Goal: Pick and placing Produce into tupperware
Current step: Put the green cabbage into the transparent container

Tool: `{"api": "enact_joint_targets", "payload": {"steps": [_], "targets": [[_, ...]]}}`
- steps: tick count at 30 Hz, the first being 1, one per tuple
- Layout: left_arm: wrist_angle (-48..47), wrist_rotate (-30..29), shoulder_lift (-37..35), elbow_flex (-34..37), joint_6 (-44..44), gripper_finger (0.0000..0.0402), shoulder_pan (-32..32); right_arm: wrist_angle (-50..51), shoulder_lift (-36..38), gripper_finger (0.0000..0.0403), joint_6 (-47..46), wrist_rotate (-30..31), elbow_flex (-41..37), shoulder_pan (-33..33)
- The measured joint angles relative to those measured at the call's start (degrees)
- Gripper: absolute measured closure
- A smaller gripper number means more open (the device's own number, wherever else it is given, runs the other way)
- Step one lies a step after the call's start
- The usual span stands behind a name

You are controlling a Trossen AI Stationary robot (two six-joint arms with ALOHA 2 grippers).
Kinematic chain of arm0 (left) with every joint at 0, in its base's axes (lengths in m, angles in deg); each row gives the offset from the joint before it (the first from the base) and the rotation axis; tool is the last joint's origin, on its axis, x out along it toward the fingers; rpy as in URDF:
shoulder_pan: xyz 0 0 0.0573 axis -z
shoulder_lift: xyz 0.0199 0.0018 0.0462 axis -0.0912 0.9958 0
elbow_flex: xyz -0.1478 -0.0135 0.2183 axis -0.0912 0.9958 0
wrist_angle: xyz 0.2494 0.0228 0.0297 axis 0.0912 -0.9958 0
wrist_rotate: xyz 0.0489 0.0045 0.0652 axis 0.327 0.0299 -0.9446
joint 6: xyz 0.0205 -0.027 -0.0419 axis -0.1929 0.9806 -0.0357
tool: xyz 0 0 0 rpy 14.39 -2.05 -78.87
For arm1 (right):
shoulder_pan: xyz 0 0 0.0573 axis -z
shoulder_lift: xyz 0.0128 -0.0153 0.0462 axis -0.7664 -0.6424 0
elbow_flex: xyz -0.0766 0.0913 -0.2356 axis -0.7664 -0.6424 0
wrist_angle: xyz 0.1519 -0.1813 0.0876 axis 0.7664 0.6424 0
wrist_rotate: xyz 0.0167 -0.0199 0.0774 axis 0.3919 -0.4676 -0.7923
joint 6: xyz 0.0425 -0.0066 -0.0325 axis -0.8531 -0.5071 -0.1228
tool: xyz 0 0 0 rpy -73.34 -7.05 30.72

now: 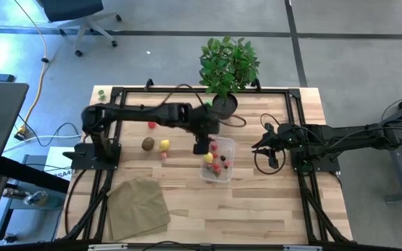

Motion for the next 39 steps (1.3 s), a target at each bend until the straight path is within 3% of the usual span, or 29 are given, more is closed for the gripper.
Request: {"api": "enact_joint_targets", "payload": {"steps": [7, 11, 17, 25, 29, 33, 39], "targets": [[-2.3, -0.9, -4.5, 0.6, -3.3, 0.0224, -3.9, 0.0, 0.0, 0.0329, 0.0, 0.0, 0.0, 0.0], [-1.0, -0.1, -8.0, 4.4, -5.6, 0.0224, -7.1, 0.0, 0.0, 0.0329, 0.0, 0.0, 0.0, 0.0], [10.3, 7.6, -16.2, 18.0, -5.6, 0.0224, -13.9, 0.0, 0.0, 0.0329, 0.0, 0.0, 0.0, 0.0], [32.0, 11.9, -26.5, 37.2, -2.3, 0.0224, -25.0, 0.0, 0.0, 0.0329, 0.0, 0.0, 0.0, 0.0], [39.5, 14.2, -26.4, 42.1, -0.6, 0.0224, -29.9, 0.0, 0.0, 0.0329, 0.0, 0.0, 0.0, 0.0], [43.8, 15.8, -22.9, 42.7, -0.3, 0.0224, -33.1, 0.0, 0.0, 0.0329, 0.0, 0.0, 0.0, 0.0], [51.4, 29.4, -13.4, 40.6, 2.1, 0.0224, -37.3, 0.0, 0.0, 0.0329, 0.0, 0.0, 0.0, 0.0]]}}
